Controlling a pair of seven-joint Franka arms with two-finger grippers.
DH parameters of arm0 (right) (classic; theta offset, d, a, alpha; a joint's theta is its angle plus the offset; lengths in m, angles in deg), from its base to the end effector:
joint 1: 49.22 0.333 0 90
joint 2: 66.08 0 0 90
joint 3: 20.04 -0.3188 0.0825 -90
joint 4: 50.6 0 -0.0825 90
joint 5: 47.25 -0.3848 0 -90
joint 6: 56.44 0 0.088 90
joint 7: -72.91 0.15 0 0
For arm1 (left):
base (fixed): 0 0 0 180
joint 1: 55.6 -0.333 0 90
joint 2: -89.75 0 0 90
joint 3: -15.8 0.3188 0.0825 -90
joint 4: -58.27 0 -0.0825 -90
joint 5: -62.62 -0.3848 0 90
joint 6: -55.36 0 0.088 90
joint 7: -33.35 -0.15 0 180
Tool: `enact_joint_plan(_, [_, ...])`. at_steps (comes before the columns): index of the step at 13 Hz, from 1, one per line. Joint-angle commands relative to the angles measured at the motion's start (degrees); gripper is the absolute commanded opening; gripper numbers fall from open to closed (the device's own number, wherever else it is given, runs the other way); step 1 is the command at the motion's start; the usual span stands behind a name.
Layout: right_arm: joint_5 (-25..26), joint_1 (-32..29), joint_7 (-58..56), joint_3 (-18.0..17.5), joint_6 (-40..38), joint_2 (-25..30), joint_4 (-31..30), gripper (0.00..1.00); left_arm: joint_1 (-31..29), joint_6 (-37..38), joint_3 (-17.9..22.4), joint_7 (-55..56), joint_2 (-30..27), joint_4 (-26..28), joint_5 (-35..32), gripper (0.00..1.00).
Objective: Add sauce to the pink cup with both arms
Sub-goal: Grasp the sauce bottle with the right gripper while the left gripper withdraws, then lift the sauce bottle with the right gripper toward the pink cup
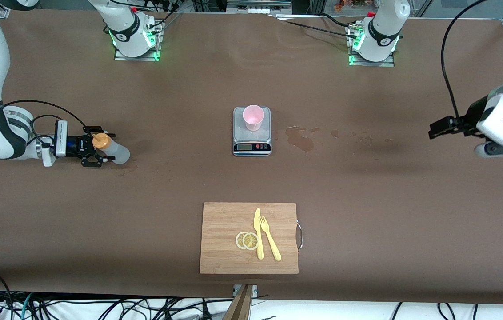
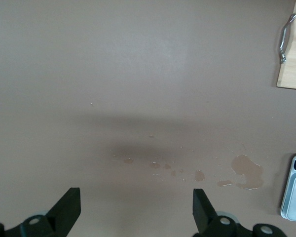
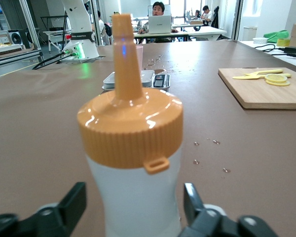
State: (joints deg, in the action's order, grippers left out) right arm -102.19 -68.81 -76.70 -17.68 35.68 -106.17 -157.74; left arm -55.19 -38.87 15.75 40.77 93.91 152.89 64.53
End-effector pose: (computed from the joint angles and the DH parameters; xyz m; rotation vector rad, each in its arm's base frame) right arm 0.5314 -0.0854 0.1178 -1.3833 -1.5184 -0.8887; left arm 0.5741 -0.0094 0.5113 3.1053 0.1947 -0.1269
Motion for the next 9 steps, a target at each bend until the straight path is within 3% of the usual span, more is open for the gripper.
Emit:
enact_joint_plan(1, [-1.7, 0.5, -0.1, 0.2, -0.3, 0.4, -0.2, 0.12, 1.4, 2.3, 0.8, -1.6, -5.5, 3.5, -0.5, 1.0])
enact_joint_plan(2, [-1.7, 0.6, 0.2, 0.2, 0.0, 0.8, 0.1, 0.02, 1.2, 2.3, 0.8, -1.7, -6.4, 3.5, -0.5, 1.0])
enact_joint_plan(3, [-1.7, 0.9, 0.6, 0.2, 0.3, 1.9, 0.4, 0.0, 1.0, 2.3, 0.8, -2.0, -6.5, 3.1, -0.6, 1.0])
enact_joint_plan(7, [-0.1, 5.1, 9.0, 0.4, 2.5, 9.9, -0.5, 0.0, 2.1, 2.0, -1.1, -1.7, -6.0, 1.3, -7.0, 1.0])
enact_joint_plan(9, [3.2, 8.0, 17.8, 0.5, 4.8, 13.6, -0.5, 0.0, 3.0, -0.9, -0.7, -1.5, -4.5, 1.2, -6.3, 1.0])
